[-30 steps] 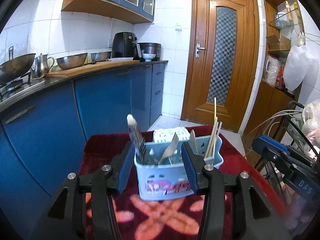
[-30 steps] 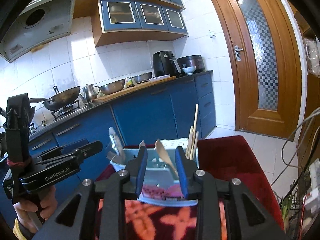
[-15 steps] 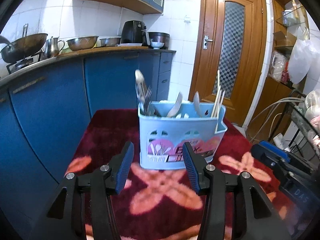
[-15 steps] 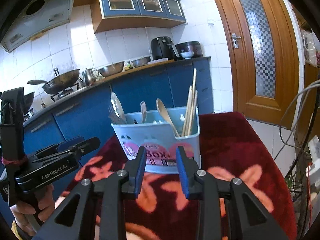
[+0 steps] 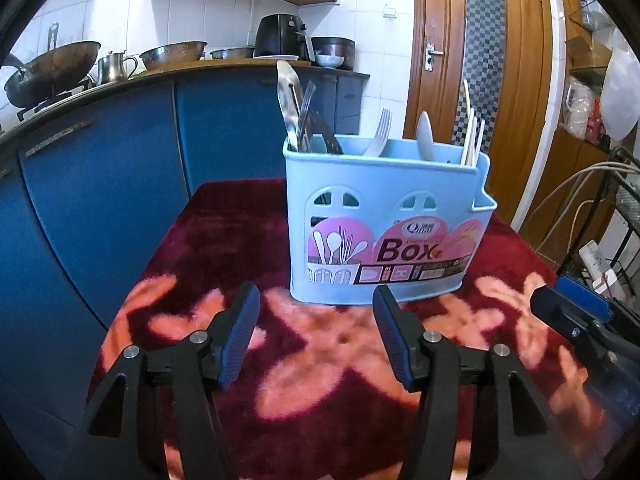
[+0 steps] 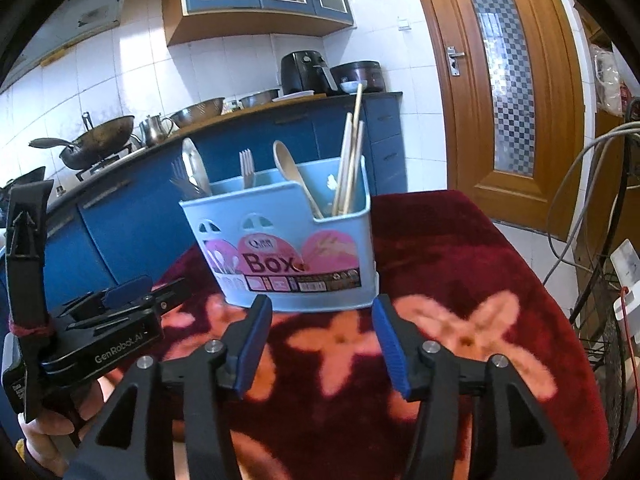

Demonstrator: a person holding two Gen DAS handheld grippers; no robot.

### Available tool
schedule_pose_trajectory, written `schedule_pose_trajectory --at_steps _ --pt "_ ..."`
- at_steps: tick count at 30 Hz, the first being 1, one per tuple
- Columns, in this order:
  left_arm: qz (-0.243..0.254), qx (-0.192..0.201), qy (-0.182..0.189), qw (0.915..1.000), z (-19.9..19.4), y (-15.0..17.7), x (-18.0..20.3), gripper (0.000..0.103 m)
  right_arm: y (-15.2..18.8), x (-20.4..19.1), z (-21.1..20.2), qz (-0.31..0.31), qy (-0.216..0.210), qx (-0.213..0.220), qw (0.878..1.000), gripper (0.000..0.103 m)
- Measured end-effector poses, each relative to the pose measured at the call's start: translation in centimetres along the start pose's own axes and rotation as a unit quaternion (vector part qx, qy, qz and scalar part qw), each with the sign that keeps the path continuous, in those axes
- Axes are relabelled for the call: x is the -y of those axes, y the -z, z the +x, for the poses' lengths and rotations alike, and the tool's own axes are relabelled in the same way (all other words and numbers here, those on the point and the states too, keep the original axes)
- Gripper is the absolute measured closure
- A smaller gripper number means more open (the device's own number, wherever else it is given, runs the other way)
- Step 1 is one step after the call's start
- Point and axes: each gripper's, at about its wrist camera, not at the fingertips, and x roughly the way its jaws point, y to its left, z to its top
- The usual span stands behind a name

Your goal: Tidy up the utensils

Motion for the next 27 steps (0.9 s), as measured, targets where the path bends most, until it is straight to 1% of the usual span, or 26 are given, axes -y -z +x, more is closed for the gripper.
schedule_pose_trajectory --at_steps 4,11,17,27 --pt "0.003 -0.001 0.001 1.0 0.6 0.5 0.1 0.043 0.6 0.3 0.8 0.002 0.004 -0.007 1.0 0.046" --pt "0.012 0.007 -0.004 0.9999 1.0 0.9 0.3 0.042 1.4 0.3 1.6 -0.001 0.015 -0.007 1.0 0.046" --pt "0.007 0.003 -0.005 1.0 1.4 1.2 0.1 0.042 1.5 0.5 1.7 0.004 0.018 -0.005 1.0 0.045" --pt "0.013 0.008 -0.008 0.9998 1.3 1.3 0.4 0.042 1.6 0.6 1.8 0.007 0.019 -0.008 1.0 0.045"
